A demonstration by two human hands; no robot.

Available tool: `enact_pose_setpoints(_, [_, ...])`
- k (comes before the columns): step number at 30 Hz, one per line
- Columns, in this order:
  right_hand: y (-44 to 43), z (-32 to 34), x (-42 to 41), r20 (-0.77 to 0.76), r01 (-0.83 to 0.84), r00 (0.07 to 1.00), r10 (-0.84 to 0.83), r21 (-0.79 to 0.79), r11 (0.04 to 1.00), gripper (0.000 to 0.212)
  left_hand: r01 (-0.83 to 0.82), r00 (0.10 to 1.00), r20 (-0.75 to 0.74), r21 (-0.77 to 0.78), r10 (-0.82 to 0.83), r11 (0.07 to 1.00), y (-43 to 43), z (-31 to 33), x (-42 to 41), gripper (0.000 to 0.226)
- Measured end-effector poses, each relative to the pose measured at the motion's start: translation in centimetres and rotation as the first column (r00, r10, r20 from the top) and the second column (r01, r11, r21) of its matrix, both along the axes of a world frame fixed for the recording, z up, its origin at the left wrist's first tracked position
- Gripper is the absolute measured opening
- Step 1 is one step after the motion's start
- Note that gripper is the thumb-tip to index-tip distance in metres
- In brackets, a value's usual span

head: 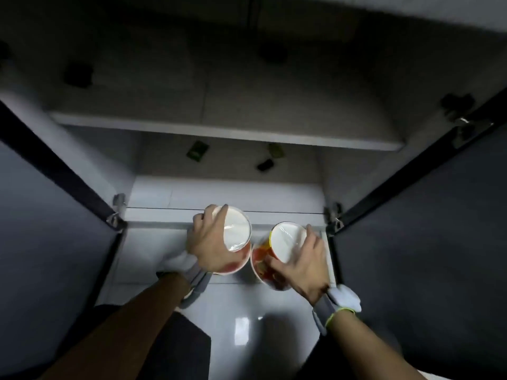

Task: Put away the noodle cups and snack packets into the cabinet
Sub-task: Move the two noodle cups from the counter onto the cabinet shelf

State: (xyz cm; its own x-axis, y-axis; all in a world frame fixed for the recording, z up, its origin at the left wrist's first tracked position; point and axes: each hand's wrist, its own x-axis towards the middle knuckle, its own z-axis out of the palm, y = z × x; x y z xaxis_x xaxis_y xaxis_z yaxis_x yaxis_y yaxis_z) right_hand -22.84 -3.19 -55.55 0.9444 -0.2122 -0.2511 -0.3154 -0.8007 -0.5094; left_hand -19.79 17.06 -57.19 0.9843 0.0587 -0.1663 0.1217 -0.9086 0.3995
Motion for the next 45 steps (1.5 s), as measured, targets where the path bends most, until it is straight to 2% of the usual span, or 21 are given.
enact_pose_setpoints(2, [0.3,-1.8,-0.5,0.049,0.01,0.999,-0.011,0.007,1.0,0.126,-0.001,1.0,0.008,-0.014,0.001,1.0,0.5,-1.4,-0.7,0.117])
enact_pose_setpoints(5, [0.4,-0.9,-2.5,0.152,0.02,0.988,-0.024,0.024,1.0,0.124,0.0,0.999,0.041,-0.076,0.003,0.997,1.1,-0.5,-1.9,0.121])
enact_pose_setpoints(7, [0.6,2.0,-5.7,0.23,0.033,0.973,-0.033,0.005,0.999,0.119,0.021,0.996,0.09,-0.103,-0.011,0.994,1.8,2.2,-5.0,0.12])
enact_pose_setpoints(9, [0.7,3.5,-7.0,0.222,0.023,0.975,-0.022,-0.001,1.0,0.118,0.034,0.994,0.106,-0.077,-0.026,0.996,1.5,2.7,-6.4,0.117])
enact_pose_setpoints(12, [1.4,8.6,-8.4,0.32,0.018,0.947,-0.022,0.018,1.0,0.119,0.049,0.963,0.269,-0.108,-0.018,0.993,1.9,6.4,-8.1,0.107])
enact_pose_setpoints(16, [-0.5,13.1,-9.1,0.415,0.027,0.908,-0.053,0.069,0.997,0.116,0.092,0.935,0.352,-0.111,-0.047,0.99,0.8,12.7,-8.1,0.102])
enact_pose_setpoints(19, [-1.7,14.7,-8.0,0.443,0.029,0.894,-0.068,0.096,0.995,0.117,0.047,0.929,0.369,-0.169,0.019,0.985,0.1,15.1,-6.8,0.101])
enact_pose_setpoints(26, [-7.5,18.4,1.7,0.552,0.09,0.821,-0.144,0.124,0.988,0.116,0.086,0.907,0.42,-0.246,0.026,0.965,-6.1,19.2,3.4,0.1])
enact_pose_setpoints(30, [-9.3,18.7,9.1,0.593,0.113,0.791,-0.154,0.105,0.988,0.113,0.049,0.914,0.403,-0.22,0.044,0.974,-8.8,20.3,10.6,0.1])
enact_pose_setpoints(33, [-10.3,18.1,15.3,0.598,0.108,0.79,-0.134,0.079,0.991,0.109,0.044,0.929,0.368,-0.222,0.042,0.974,-10.6,19.8,16.1,0.098])
enact_pose_setpoints(37, [-10.9,16.8,19.8,0.639,0.073,0.757,-0.133,0.119,0.99,0.103,0.094,0.908,0.418,-0.25,0.019,0.964,-12.0,18.1,19.8,0.106])
enact_pose_setpoints(40, [-11.2,14.8,22.5,0.677,0.103,0.706,-0.206,0.19,0.976,0.096,0.038,0.911,0.382,-0.451,0.155,0.892,-12.9,16.1,22.4,0.113])
enact_pose_setpoints(42, [-11.6,14.1,23.2,0.659,0.108,0.711,-0.246,0.244,0.964,0.107,0.041,0.908,0.37,-0.543,0.195,0.839,-12.9,15.1,22.8,0.118])
enact_pose_setpoints(45, [-12.2,14.2,23.6,0.603,0.09,0.761,-0.24,0.268,0.959,0.124,0.076,0.932,0.329,-0.591,0.154,0.803,-12.0,15.0,22.1,0.122])
